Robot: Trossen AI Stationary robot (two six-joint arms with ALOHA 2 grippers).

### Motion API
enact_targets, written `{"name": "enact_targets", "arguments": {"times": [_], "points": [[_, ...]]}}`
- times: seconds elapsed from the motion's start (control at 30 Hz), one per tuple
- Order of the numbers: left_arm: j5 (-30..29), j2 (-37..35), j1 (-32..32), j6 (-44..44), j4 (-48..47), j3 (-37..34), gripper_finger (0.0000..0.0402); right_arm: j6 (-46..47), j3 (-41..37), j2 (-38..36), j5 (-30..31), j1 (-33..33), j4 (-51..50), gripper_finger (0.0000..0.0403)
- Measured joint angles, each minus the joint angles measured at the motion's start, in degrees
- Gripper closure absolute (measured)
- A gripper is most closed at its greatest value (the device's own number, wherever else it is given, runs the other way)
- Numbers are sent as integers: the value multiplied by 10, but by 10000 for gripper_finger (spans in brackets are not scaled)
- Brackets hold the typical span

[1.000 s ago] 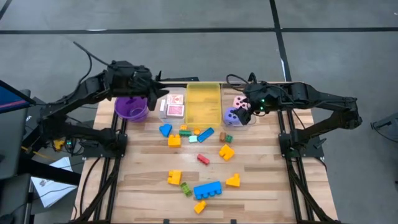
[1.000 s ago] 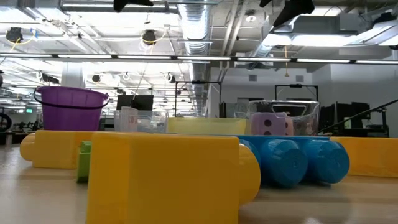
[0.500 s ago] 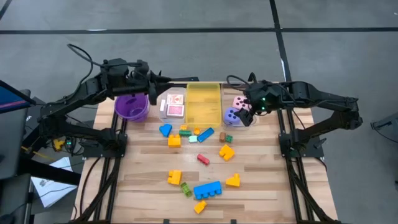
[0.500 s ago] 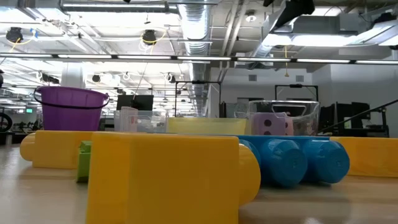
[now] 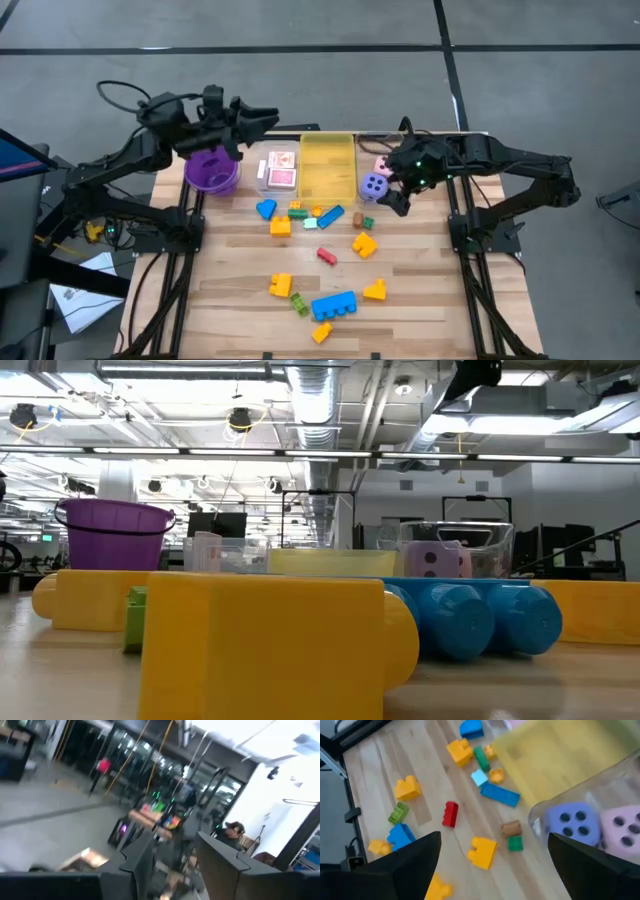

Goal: Pick & Place Toys
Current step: Put the yellow gamepiece into the yellow bin

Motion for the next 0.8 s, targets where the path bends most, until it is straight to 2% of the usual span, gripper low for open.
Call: {"name": "enact_targets", "arguments": {"times": [0.27,0.43,0.6,0.8], "points": [[1,-11,-2,39,11,0,257,135,0,15,1,65,-12,45],[35,-35,-2,78,-56,0,257,246,1,40,0,143,-10,56],[37,-55,-2,83,-115,0,257,387,0,88,1,229,-14,72],[37,-78,-2,110,-142,1,257,526,0,155,-3,336,40,79]]}}
